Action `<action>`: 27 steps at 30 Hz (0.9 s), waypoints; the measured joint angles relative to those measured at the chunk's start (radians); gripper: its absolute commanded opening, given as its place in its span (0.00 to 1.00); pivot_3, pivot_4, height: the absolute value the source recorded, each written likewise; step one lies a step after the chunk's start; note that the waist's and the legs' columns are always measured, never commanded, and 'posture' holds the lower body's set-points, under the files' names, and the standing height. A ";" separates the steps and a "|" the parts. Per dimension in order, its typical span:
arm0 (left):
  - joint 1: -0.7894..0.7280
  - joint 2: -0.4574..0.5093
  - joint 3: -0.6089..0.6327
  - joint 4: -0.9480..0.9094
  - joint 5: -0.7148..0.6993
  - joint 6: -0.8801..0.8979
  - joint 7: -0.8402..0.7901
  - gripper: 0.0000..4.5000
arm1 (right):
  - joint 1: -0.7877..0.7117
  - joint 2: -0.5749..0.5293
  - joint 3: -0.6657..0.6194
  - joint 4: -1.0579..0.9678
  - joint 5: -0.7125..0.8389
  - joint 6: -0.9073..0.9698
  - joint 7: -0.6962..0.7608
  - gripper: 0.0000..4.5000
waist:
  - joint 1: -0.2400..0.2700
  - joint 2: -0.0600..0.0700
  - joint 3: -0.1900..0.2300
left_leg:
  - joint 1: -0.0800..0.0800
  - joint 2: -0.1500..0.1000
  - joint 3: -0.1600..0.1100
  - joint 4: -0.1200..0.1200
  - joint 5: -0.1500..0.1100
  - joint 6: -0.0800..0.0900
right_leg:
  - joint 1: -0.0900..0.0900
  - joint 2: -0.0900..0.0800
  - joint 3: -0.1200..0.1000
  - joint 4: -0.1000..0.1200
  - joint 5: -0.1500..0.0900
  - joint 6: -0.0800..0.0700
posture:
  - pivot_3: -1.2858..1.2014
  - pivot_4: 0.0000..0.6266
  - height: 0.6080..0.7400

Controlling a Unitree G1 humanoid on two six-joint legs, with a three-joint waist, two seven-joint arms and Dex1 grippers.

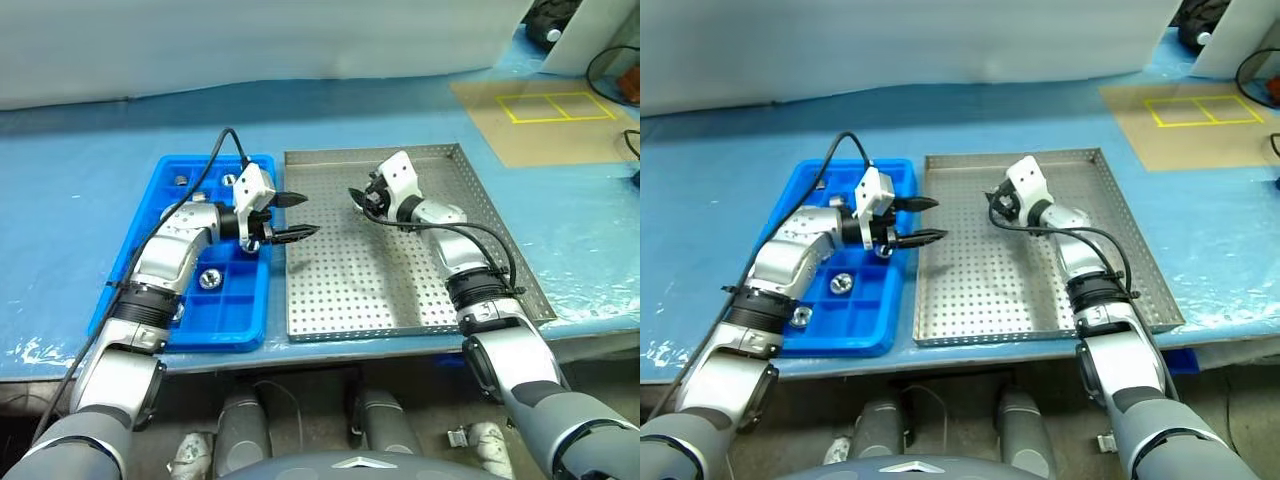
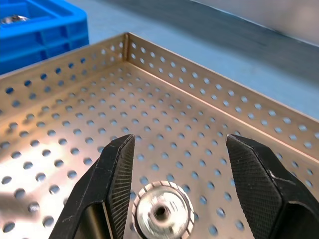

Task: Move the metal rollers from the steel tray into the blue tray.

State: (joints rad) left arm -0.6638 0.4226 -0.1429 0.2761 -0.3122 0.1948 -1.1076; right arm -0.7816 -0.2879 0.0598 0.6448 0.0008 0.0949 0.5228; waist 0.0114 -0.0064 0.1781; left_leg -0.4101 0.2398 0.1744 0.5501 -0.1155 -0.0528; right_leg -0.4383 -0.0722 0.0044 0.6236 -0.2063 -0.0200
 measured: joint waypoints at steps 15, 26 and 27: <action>0.031 0.003 -0.002 0.006 0.009 -0.005 -0.020 0.78 | -0.032 0.051 0.018 0.145 -0.022 -0.025 -0.046 0.66 | 0.001 0.000 0.000 | 0.001 0.000 0.000 0.005 -0.004 0.006 | 0.003 -0.001 0.000 0.001 0.000 0.000 | 0.41 0.24 1.00; 0.054 0.009 -0.001 -0.004 0.010 -0.005 -0.017 0.78 | -0.060 0.045 0.000 0.306 -0.032 -0.115 -0.074 0.52 | 0.002 0.001 0.000 | 0.003 0.001 0.000 0.006 -0.004 0.006 | 0.006 -0.001 -0.001 0.001 0.000 0.000 | 0.41 0.24 1.00; 0.056 0.009 -0.001 -0.004 0.010 -0.005 -0.017 0.78 | -0.060 0.049 0.001 0.309 -0.033 -0.120 -0.071 0.46 | 0.002 0.001 0.000 | 0.003 0.001 0.000 0.006 -0.004 0.006 | 0.006 -0.001 -0.001 0.001 0.000 0.000 | 0.41 0.24 1.00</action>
State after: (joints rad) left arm -0.6076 0.4319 -0.1443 0.2723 -0.3020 0.1900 -1.1245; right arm -0.8414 -0.2391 0.0609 0.9535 -0.0323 -0.0253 0.4517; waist 0.0137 -0.0056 0.1780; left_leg -0.4070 0.2404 0.1746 0.5558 -0.1196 -0.0463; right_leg -0.4324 -0.0730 0.0038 0.6243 -0.2061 -0.0203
